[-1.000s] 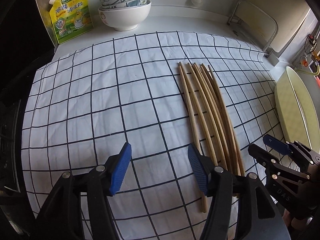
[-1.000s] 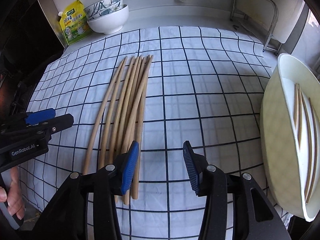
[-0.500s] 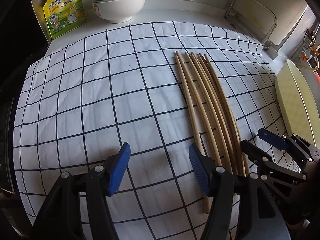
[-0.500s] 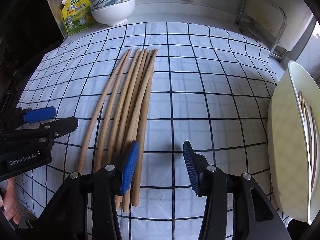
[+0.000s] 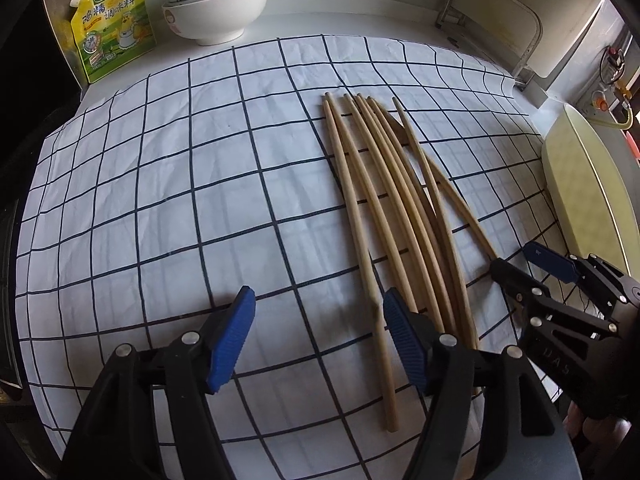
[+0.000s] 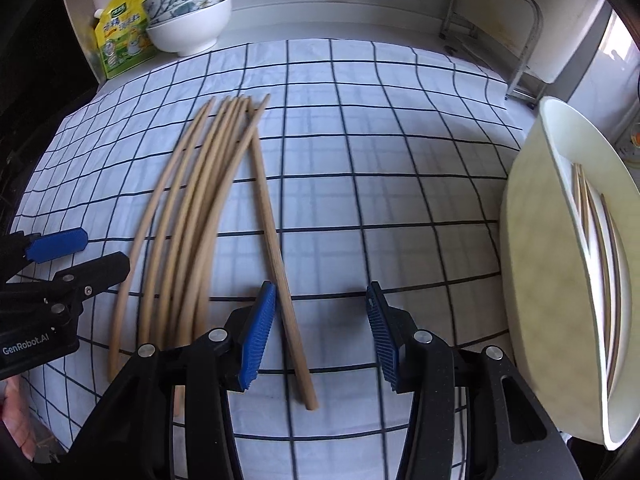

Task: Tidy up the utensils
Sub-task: 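Move both open grippers back over the remaining chopstick pile, then close the right gripper on one chopstick while the left gripper grasps another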

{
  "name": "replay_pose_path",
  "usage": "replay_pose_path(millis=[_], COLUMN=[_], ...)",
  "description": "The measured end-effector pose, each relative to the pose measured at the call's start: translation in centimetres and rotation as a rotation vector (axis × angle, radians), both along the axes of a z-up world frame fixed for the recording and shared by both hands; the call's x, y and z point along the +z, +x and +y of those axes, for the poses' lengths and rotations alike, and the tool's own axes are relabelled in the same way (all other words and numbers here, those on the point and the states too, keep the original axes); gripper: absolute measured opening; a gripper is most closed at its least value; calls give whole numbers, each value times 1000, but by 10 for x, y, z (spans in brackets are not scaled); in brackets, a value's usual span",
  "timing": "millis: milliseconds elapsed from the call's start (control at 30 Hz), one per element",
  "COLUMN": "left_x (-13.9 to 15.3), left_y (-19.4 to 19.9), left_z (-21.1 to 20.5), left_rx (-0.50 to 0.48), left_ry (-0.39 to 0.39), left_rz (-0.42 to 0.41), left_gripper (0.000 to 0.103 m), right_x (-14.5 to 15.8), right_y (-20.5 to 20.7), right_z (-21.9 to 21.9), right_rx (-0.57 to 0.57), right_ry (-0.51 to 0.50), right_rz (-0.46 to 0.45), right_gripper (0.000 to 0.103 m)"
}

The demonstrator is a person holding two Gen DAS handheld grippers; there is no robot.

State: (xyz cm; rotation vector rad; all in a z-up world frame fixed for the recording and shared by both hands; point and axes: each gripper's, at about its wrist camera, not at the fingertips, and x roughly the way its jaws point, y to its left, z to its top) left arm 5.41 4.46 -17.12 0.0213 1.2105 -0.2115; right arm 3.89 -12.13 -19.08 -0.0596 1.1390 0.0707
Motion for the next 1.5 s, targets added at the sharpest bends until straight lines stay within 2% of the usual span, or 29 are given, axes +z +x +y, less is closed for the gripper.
replay_pose_path(millis=[167,267,333,500,700,933,1033,1067,1133,1167,1200,1233,1267,1333,1500], left_x=[-5,-6,-5,-5,-4,-5,-5,-4,-3,-2,-2,-2,-1,-2,-2], left_y=[5,7,9,7,7,20,22,22,22,22,22,23,23,24,28], left_z=[-8,-11,-9,4,14,2,-3,-5,-8,-9,-9,-9,-9,-8,-3], left_rx=[-6,-15,-14,9,25,7,3,-2,-13,-17,-22,-27,-34,-42,-41], left_ry=[37,63,64,83,85,77,77,79,77,73,69,63,52,38,9], left_rz=[-18,-32,-33,-27,-23,-43,-53,-58,-61,-60,-57,-53,-47,-39,-13], left_gripper=[65,61,58,57,62,62,59,55,37,31,21,17,8,7,7], right_x=[3,5,5,5,3,-2,-3,-3,-3,-2,-2,-1,-1,-1,1], right_y=[-3,-3,-3,0,4,14,16,17,17,17,17,17,17,18,21], right_z=[-5,-5,-5,-5,-2,5,9,10,12,14,17,19,22,23,14], right_rx=[3,8,10,13,28,48,67,70,84,96,111,123,133,133,76], right_ry=[14,18,21,23,32,20,13,16,18,21,18,16,16,23,87], right_rz=[-14,-20,-22,-22,-24,-16,-33,-33,-37,-38,-40,-41,-40,-37,-19], right_gripper=[46,48,48,49,50,50,50,50,44,36,27,23,15,8,6])
